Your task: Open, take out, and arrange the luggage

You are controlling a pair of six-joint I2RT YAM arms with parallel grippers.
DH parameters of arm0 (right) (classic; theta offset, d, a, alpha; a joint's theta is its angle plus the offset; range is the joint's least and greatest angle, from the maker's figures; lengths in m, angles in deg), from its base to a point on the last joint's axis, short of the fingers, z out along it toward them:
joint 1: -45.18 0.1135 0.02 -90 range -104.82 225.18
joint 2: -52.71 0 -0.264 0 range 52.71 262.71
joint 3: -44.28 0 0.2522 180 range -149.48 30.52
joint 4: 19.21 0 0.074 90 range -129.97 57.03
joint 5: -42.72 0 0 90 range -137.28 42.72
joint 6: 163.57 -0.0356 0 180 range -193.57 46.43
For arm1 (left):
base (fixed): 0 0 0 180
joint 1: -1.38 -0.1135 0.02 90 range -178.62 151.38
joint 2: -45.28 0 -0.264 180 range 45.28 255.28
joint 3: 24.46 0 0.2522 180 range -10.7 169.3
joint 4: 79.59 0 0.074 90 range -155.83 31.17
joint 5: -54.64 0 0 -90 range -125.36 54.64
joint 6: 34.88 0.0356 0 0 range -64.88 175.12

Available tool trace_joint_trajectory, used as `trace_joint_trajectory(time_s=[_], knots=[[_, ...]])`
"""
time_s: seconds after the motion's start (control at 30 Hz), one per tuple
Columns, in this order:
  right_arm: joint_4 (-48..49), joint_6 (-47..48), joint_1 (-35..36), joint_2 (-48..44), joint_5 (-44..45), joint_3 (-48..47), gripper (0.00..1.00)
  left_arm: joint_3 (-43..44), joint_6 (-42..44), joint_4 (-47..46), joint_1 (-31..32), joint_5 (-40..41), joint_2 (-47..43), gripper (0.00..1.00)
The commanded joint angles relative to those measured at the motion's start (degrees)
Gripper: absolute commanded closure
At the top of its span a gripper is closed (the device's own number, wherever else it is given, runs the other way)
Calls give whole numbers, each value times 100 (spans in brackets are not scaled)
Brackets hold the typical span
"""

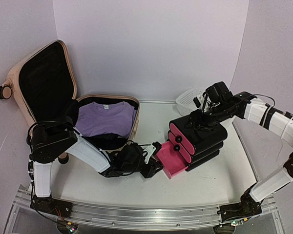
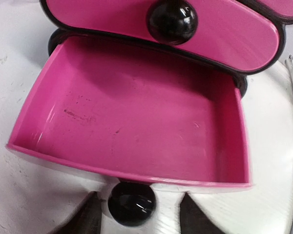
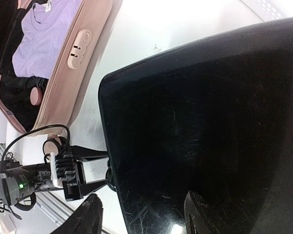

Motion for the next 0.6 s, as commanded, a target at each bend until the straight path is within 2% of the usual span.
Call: trace_joint_trajectory(time_s=[0.0,0.07,0.1,0.27,0.4,0.47,0.57], knots=[[-737,-42,21,105,-64,150,41,-150,-43,-379,65,-55,-692,32],[-758,-47,18,7,-107,41,40,-299,2,-247,66,-101,-1068,19],[-783,-37,18,-47,-92,-16,39,-344,60,-88,65,-147,-1296,16],[-1111,243,18,-269,-116,-484,26,-159,661,1521,66,-656,-2630,12],[-1164,813,18,-441,66,-887,10,43,1178,2750,-19,-372,-3609,5],[-1164,1225,23,-423,480,-1121,2,152,1203,3133,-327,-223,-3929,1],[-1062,1839,22,-250,1141,-1330,2,425,908,3691,-1187,-517,-4112,1]])
